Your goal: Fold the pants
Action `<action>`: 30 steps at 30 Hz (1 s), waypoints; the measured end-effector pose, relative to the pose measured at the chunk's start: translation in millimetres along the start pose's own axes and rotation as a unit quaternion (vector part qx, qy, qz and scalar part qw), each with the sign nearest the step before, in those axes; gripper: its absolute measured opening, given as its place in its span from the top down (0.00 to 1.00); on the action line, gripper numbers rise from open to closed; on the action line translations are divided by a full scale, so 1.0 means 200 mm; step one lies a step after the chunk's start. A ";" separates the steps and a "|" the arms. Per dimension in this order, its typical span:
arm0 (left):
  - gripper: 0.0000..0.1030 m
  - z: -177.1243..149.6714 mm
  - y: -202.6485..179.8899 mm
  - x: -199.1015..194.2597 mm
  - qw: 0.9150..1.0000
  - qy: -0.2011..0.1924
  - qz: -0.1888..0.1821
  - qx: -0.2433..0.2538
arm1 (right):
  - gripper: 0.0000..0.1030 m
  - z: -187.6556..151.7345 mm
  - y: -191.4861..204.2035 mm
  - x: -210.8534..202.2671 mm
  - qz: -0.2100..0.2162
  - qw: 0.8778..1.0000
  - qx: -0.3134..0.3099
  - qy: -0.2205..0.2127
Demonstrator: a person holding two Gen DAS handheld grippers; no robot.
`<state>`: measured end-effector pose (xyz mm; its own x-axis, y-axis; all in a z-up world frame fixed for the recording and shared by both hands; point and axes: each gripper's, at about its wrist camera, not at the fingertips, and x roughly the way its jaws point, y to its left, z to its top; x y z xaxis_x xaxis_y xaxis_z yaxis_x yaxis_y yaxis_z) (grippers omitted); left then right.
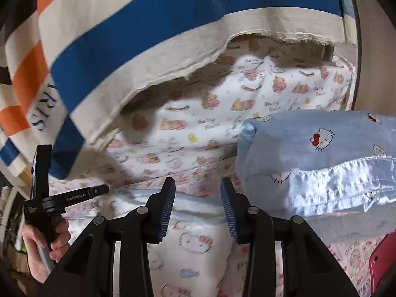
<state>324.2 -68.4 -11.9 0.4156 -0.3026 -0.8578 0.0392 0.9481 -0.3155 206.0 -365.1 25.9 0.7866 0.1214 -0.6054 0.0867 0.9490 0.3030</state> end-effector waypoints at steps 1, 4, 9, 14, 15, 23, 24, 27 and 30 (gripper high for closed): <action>0.74 0.00 0.01 0.04 1.000 0.009 -0.003 -0.002 | 0.62 -0.01 0.00 0.02 -0.003 1.000 -0.010 0.003; 0.76 0.00 0.02 0.09 1.000 0.000 0.007 -0.003 | 0.62 -0.04 0.01 0.07 -0.003 0.999 -0.031 0.013; 0.88 0.01 0.07 0.12 0.999 -0.037 -0.027 -0.023 | 0.62 -0.07 0.02 0.12 -0.004 0.999 -0.037 0.024; 0.92 0.02 0.07 0.08 0.994 -0.096 -0.054 -0.007 | 0.62 -0.10 0.03 0.16 -0.021 0.998 -0.047 0.022; 0.92 0.02 0.05 0.06 0.992 -0.110 -0.054 0.005 | 0.62 -0.11 0.03 0.17 -0.023 0.998 -0.047 0.023; 0.86 0.02 0.05 0.00 0.994 -0.108 -0.014 0.023 | 0.61 -0.12 0.01 0.18 -0.038 0.998 -0.049 0.031; 0.85 0.03 0.06 0.02 0.995 -0.096 -0.003 0.019 | 0.60 -0.11 0.00 0.18 -0.038 0.998 -0.046 0.034; 0.85 0.02 0.10 0.10 0.998 -0.064 0.000 0.003 | 0.59 -0.11 -0.03 0.19 -0.036 0.998 -0.033 0.047; 0.85 0.02 0.12 0.15 0.998 -0.056 -0.012 0.000 | 0.59 -0.11 -0.05 0.21 -0.028 0.998 -0.019 0.058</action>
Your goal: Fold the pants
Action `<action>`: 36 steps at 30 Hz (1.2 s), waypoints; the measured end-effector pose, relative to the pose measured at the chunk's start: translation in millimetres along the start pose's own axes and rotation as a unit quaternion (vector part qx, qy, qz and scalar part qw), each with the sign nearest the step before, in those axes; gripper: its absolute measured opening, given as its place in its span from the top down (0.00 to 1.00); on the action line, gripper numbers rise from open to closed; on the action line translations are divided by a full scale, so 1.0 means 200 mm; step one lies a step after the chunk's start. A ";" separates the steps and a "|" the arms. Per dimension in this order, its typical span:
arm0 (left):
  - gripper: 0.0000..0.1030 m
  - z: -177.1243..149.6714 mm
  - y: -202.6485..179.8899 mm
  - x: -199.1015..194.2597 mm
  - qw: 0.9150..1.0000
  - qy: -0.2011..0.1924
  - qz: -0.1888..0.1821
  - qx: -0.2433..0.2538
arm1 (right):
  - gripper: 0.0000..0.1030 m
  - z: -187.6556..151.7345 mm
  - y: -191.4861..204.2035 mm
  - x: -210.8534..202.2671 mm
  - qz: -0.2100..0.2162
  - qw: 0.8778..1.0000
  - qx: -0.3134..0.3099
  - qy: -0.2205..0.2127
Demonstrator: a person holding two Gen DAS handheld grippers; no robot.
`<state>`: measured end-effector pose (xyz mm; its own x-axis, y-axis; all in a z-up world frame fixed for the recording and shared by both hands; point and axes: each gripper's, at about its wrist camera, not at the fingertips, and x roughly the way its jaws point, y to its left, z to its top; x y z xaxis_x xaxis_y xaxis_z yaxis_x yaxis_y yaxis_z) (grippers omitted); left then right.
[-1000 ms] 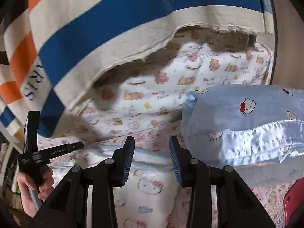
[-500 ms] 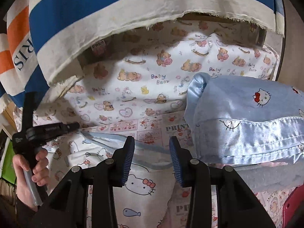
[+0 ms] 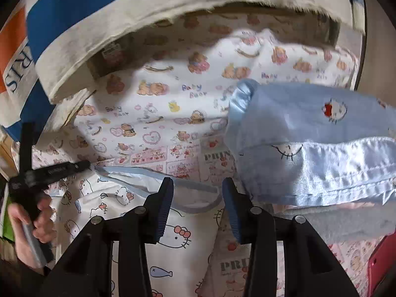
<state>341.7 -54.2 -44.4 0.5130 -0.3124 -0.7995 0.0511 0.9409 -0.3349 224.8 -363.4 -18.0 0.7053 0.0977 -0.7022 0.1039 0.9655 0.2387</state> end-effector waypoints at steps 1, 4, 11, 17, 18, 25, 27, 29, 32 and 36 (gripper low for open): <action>0.85 0.00 0.01 0.01 1.000 -0.003 -0.020 -0.008 | 0.59 0.00 -0.01 0.01 0.003 1.000 0.002 0.003; 0.85 0.01 0.03 0.03 0.999 -0.012 -0.045 -0.021 | 0.59 -0.01 0.00 0.02 0.000 1.000 -0.001 0.005; 1.00 0.01 0.07 -0.01 0.995 -0.055 -0.078 -0.032 | 0.59 -0.02 -0.03 0.04 0.021 1.000 0.016 0.017; 0.88 0.02 0.01 -0.08 0.996 -0.078 -0.044 0.007 | 0.59 -0.02 -0.05 0.11 0.044 0.997 0.031 0.060; 0.67 0.01 -0.01 -0.08 0.997 -0.075 -0.030 0.016 | 0.59 -0.03 -0.05 0.13 0.037 0.997 0.031 0.067; 0.65 0.00 -0.04 -0.01 0.999 -0.041 0.001 0.034 | 0.67 -0.06 -0.03 0.27 -0.043 0.995 0.025 0.087; 0.97 -0.01 -0.04 0.03 0.999 -0.036 0.005 0.036 | 0.81 -0.07 -0.04 0.31 -0.042 0.994 0.032 0.094; 1.00 -0.01 -0.04 0.04 0.998 -0.050 0.011 0.039 | 0.93 -0.07 -0.06 0.33 -0.034 0.994 0.047 0.095; 1.00 -0.01 -0.04 0.00 0.995 -0.092 0.024 0.037 | 0.98 -0.06 -0.08 0.29 -0.034 0.996 0.054 0.060; 1.00 0.00 -0.02 -0.03 0.993 -0.115 0.015 0.026 | 0.98 -0.05 -0.08 0.26 -0.047 0.997 0.054 0.015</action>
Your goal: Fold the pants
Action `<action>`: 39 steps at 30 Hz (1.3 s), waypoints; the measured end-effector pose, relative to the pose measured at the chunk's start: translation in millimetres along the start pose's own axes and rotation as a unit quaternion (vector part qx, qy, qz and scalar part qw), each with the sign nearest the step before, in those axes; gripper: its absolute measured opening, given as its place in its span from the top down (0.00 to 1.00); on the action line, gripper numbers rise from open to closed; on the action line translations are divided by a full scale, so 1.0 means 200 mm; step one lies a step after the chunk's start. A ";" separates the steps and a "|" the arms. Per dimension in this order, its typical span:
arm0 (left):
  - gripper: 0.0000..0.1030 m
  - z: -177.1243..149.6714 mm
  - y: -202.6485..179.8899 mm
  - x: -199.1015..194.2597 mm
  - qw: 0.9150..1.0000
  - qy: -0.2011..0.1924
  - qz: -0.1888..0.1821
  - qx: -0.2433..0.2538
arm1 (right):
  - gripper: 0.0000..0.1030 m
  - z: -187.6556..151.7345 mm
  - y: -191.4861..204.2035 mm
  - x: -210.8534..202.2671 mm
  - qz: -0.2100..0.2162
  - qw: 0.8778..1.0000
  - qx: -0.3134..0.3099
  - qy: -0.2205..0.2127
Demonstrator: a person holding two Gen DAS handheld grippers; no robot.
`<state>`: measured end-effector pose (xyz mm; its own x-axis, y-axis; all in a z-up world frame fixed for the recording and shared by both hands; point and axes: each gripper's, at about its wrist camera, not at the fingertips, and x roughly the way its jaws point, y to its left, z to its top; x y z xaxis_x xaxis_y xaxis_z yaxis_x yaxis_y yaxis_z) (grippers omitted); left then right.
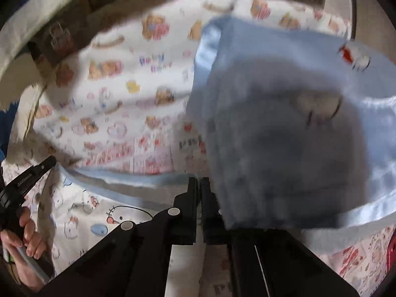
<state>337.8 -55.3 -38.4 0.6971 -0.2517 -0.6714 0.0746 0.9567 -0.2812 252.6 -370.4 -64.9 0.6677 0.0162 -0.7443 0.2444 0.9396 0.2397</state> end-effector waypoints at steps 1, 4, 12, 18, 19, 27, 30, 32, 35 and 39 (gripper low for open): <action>1.00 0.00 0.01 -0.01 1.000 -0.002 0.004 -0.002 | 0.98 0.00 0.00 0.01 -0.003 1.000 0.004 0.000; 1.00 0.01 0.05 -0.01 1.000 -0.004 0.017 -0.009 | 0.98 0.01 -0.03 0.06 -0.007 1.000 0.015 0.006; 1.00 0.03 0.19 0.02 0.998 -0.004 0.020 -0.060 | 0.98 0.03 -0.09 0.08 -0.010 0.999 0.036 0.004; 0.87 0.02 0.12 0.01 0.999 0.028 -0.023 -0.016 | 0.69 0.05 -0.04 0.00 -0.006 1.000 -0.014 -0.013; 0.76 0.01 0.10 0.02 0.999 0.039 -0.031 -0.008 | 0.61 0.05 -0.04 -0.03 -0.006 1.000 -0.019 -0.018; 0.94 -0.02 0.00 0.10 0.997 0.070 -0.020 0.033 | 0.52 0.04 -0.04 -0.14 0.037 0.999 -0.030 -0.011; 0.95 -0.01 -0.02 0.11 0.999 0.043 -0.005 0.030 | 0.52 0.04 -0.02 -0.15 0.038 0.999 -0.038 -0.007; 0.95 0.00 0.01 0.09 1.000 0.027 -0.003 0.012 | 0.52 0.04 -0.03 -0.13 0.032 0.999 -0.044 -0.005; 0.95 0.01 0.06 0.08 1.000 0.019 0.008 -0.005 | 0.52 0.05 -0.05 -0.09 0.036 0.998 -0.045 0.004; 0.95 0.01 0.10 0.12 0.999 0.026 0.018 -0.021 | 0.52 0.04 -0.01 0.00 0.045 0.997 -0.051 0.024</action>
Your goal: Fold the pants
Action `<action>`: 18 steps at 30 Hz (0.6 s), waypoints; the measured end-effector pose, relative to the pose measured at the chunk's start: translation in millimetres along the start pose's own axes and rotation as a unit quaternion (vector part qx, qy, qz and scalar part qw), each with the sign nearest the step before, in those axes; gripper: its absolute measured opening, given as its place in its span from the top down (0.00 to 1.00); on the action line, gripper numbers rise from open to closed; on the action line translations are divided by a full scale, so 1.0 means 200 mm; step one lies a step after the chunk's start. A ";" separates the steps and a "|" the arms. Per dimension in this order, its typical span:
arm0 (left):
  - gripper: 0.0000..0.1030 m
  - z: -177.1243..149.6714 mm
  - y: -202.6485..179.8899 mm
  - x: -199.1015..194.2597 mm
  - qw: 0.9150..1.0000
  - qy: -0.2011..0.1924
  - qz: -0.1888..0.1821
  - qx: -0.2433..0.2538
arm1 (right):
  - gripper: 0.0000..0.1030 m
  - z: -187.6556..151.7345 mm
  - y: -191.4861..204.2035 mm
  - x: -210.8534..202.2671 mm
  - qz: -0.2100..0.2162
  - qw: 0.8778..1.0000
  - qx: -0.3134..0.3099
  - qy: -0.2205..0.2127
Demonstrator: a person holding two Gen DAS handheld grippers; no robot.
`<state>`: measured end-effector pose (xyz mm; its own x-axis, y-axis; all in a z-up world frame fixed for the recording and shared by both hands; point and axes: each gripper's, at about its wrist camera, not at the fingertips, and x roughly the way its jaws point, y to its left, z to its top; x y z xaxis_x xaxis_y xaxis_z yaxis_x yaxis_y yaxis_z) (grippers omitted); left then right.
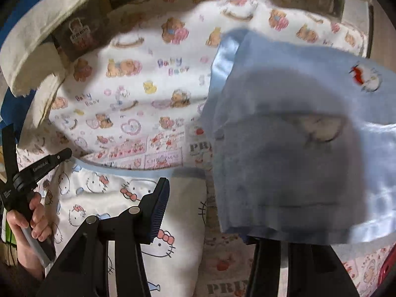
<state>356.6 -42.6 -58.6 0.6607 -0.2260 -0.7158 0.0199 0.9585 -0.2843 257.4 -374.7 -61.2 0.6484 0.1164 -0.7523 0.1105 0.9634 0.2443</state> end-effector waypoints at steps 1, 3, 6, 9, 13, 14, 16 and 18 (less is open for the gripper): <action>0.95 0.00 0.00 0.00 1.000 -0.001 -0.002 -0.002 | 0.52 0.00 0.01 0.01 0.002 1.000 -0.005 0.004; 0.95 0.00 0.01 -0.01 1.000 -0.002 -0.001 -0.001 | 0.52 0.00 0.02 0.03 0.002 1.000 -0.011 0.004; 0.95 0.00 0.01 0.00 1.000 -0.001 0.001 0.002 | 0.53 -0.01 0.06 0.10 -0.013 1.000 -0.025 0.002; 0.95 0.00 -0.02 0.02 1.000 -0.001 0.000 -0.002 | 0.67 -0.02 0.05 0.14 -0.027 0.999 -0.025 0.011; 0.95 0.00 0.00 0.00 1.000 -0.005 -0.006 -0.006 | 0.96 -0.01 0.05 0.15 -0.036 0.999 -0.030 -0.003; 0.95 0.00 0.05 -0.03 1.000 -0.009 -0.007 -0.004 | 0.98 -0.01 0.04 0.14 -0.035 0.999 -0.025 -0.009; 0.95 0.00 0.03 -0.05 1.000 -0.020 -0.006 0.002 | 0.99 0.00 0.03 0.11 -0.035 0.999 -0.019 -0.028; 0.95 0.00 0.02 -0.07 1.000 -0.026 -0.003 0.005 | 0.99 0.01 0.02 0.07 -0.032 0.998 -0.013 -0.047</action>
<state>348.4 -35.3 -50.1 0.6981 -0.2237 -0.6802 0.0319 0.9587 -0.2826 268.5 -369.3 -68.7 0.7088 0.0326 -0.7046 0.1346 0.9743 0.1805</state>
